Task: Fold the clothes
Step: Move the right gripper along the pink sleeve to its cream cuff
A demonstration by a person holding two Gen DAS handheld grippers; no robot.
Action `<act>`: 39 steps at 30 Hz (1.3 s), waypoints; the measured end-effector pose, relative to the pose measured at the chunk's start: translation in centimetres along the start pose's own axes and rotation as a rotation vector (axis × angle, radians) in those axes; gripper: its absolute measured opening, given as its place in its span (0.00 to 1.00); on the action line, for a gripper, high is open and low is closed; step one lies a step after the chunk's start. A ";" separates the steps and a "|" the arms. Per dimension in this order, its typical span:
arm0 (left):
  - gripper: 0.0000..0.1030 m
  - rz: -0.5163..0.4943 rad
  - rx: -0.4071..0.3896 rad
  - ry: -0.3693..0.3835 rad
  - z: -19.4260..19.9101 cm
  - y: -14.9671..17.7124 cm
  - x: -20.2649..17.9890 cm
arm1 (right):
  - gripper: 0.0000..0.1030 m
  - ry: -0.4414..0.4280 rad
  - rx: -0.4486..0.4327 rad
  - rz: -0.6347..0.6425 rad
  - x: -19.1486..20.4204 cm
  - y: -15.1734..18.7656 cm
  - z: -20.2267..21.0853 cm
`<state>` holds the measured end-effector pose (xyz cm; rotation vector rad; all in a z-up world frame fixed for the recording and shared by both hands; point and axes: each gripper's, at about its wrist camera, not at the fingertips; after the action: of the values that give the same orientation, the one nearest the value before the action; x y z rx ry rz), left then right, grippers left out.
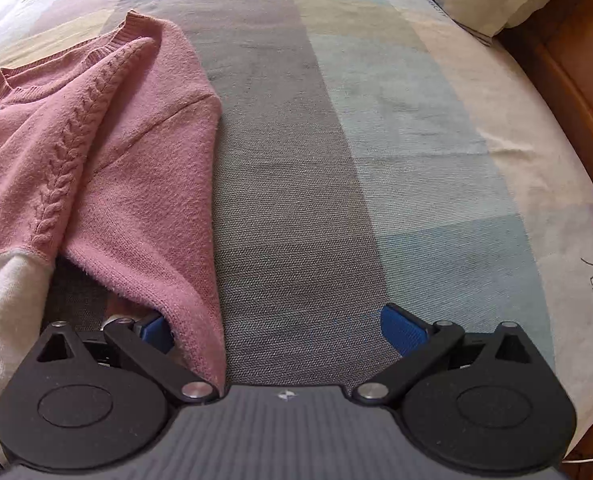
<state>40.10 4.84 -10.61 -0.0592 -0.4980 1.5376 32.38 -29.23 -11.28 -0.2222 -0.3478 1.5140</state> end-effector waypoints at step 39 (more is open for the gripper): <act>0.97 -0.109 -0.015 -0.012 0.9 0.3 -0.1 | 1.00 0.538 -0.255 0.094 -14.0 -13.8 -1.0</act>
<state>39.53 4.50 -9.97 -0.0340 -0.5138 1.4286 45.33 -43.80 -8.50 -0.8375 -0.0971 1.4349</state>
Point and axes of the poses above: each gripper's, at about its wrist camera, not at the fingertips, and z roughly against the way its jaws point, x to its left, y to its underside, and after that the axes turned 13 degrees about -y, right-handed
